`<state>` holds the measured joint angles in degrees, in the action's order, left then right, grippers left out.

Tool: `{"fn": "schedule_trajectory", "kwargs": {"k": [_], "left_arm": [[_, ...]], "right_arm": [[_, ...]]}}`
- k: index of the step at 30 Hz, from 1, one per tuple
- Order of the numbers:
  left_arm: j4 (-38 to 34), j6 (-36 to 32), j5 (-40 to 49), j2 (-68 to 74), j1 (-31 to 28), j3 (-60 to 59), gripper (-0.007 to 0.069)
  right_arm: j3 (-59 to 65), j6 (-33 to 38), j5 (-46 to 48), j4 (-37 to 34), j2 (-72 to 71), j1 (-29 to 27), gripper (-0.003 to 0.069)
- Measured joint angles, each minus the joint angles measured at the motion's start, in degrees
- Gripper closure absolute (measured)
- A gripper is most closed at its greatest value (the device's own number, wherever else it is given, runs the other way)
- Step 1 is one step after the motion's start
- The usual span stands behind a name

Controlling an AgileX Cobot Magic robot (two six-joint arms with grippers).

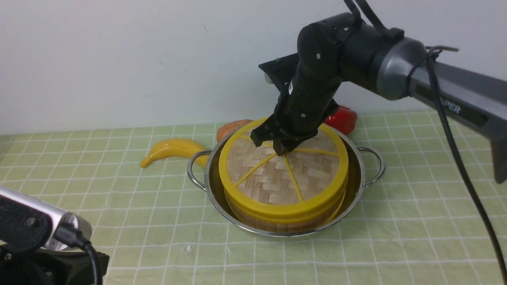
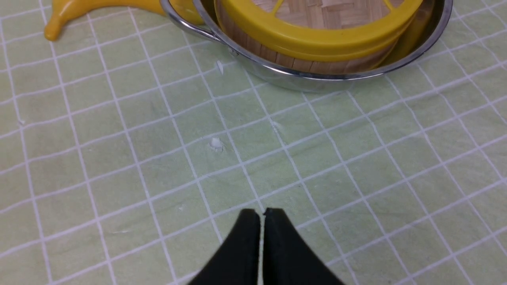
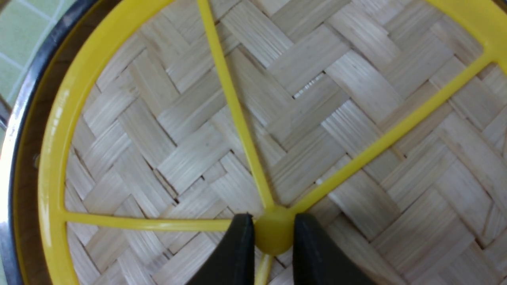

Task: Place the steamer in the pot on the green tablecloth, and put the lid on the steamer.
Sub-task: 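Place the bamboo steamer lid onto the steamer basket in the pot with the right gripper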

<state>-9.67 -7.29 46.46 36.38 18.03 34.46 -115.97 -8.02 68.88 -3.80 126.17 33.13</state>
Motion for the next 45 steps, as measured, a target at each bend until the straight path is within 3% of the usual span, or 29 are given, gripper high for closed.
{"fn": "schedule_trajectory", "kwargs": {"k": [45], "left_arm": [[0.0,0.0,0.1,0.0,0.0,0.0,0.0613]], "right_arm": [[1.1,-0.3,0.4,2.4,-1.2,0.3,0.0506]]}}
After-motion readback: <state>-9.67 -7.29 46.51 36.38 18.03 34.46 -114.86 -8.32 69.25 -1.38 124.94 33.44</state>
